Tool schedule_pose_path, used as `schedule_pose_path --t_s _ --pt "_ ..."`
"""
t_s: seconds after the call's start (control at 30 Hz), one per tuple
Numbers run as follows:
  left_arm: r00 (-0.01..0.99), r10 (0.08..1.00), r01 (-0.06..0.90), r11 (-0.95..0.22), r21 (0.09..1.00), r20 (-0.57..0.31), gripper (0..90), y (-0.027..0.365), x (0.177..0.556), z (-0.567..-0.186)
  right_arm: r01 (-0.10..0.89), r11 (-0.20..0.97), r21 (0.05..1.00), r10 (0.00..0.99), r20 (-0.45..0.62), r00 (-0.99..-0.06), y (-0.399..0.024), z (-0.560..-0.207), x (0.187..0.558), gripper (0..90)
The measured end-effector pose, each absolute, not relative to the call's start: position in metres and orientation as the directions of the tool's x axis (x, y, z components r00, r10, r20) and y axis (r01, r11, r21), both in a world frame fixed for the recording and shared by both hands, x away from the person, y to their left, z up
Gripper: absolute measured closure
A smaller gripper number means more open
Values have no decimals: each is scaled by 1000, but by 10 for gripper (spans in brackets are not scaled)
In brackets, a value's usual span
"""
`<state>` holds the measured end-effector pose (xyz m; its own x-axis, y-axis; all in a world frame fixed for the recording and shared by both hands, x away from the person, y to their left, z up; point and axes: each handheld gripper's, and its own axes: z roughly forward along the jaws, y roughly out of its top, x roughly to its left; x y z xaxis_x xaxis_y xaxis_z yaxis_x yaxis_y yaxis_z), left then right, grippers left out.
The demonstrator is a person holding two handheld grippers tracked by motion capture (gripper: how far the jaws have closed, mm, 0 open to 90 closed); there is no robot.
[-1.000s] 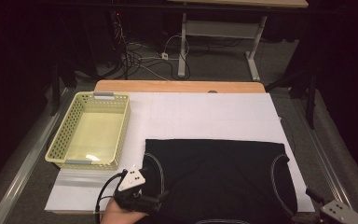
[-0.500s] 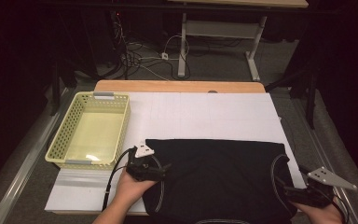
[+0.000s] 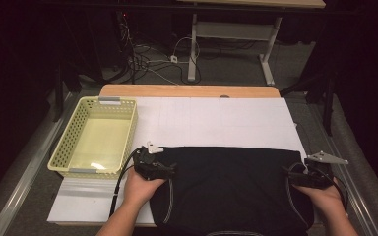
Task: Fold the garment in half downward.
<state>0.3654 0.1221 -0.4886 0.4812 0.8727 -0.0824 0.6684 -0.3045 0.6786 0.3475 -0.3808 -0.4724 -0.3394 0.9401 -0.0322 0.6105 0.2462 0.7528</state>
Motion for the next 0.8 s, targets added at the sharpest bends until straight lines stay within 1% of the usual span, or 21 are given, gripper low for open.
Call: schedule_pose_path --t_s 0.07,0.17,0.33,0.37,0.4,0.5,0.57,0.63,0.67,0.7,0.77,0.8 --pt "458 885 691 -294 660 -85 0 123 367 -490 632 264 728 940 -45 -339 -379 -474 351 79" --pt "438 894 713 -281 642 -96 0 123 369 -491 635 278 720 938 -61 -342 -376 -474 352 85" --pt "446 890 713 -287 640 -99 0 122 370 -491 645 265 717 939 -41 -340 -378 -475 352 98" --pt "456 884 708 -294 642 -97 15 122 369 -491 648 264 715 938 -34 -345 -379 -475 353 123" --pt "467 879 701 -302 646 -96 42 122 368 -490 647 267 714 933 -25 -358 -379 -475 353 152" --pt "497 862 680 -316 661 -100 137 122 364 -490 647 264 715 931 -13 -366 -380 -475 353 177" --pt "515 851 666 -323 672 -102 205 123 362 -490 640 267 720 926 -9 -377 -380 -475 352 231" --pt "529 842 655 -326 682 -105 273 123 360 -490 638 266 722 925 -3 -381 -380 -475 351 265" --pt "538 837 648 -331 686 -104 305 124 360 -490 637 265 724 924 -3 -382 -380 -475 351 298" --pt "548 829 640 -332 693 -109 351 124 359 -490 633 266 727 923 -2 -386 -380 -474 351 330" --pt "578 807 623 -343 703 -118 483 124 358 -490 631 269 728 918 4 -396 -380 -474 350 383" --pt "598 792 611 -352 709 -122 545 124 357 -490 624 275 731 913 6 -408 -380 -474 350 429"
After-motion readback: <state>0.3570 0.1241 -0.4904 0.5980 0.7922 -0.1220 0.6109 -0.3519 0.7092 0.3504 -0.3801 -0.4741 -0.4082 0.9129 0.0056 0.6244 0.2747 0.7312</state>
